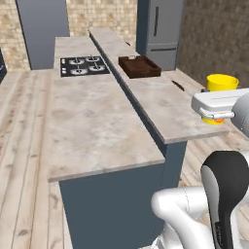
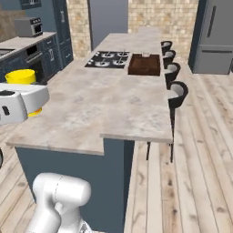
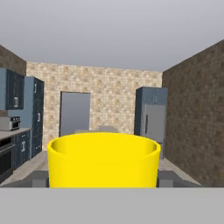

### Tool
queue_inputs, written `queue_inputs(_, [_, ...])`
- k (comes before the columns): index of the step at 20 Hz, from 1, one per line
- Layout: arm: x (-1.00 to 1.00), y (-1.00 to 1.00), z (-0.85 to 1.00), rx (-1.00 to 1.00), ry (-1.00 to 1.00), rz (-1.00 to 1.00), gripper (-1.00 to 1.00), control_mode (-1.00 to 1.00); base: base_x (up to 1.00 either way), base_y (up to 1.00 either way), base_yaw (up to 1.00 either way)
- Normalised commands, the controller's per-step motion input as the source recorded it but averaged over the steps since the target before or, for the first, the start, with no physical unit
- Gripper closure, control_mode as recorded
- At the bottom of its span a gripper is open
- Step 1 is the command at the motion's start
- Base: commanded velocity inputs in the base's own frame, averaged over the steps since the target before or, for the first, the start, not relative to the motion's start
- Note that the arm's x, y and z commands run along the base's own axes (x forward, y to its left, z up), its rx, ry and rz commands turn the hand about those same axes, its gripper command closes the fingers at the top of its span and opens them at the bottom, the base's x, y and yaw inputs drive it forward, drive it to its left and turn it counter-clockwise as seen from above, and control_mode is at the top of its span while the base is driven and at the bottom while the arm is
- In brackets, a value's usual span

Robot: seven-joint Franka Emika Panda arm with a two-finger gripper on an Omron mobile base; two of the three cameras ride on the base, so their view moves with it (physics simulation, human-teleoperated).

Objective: There is a tray on the dining counter. Grab the cup, mug, and pitcher and place them on the tray. The pitcher may be placed next to the tray if it cannot fit the tray.

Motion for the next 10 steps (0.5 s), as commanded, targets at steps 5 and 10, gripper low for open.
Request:
queue_inputs(5, [0.00,0.00,0.00,0.00,0.00,0.00,1.00,1.00,0.54,-1.00,0.08])
queue_inputs(10, [0.00,0.00,0.00,0.00,0.00,0.00,1.00,1.00,0.40,-1.00,0.15])
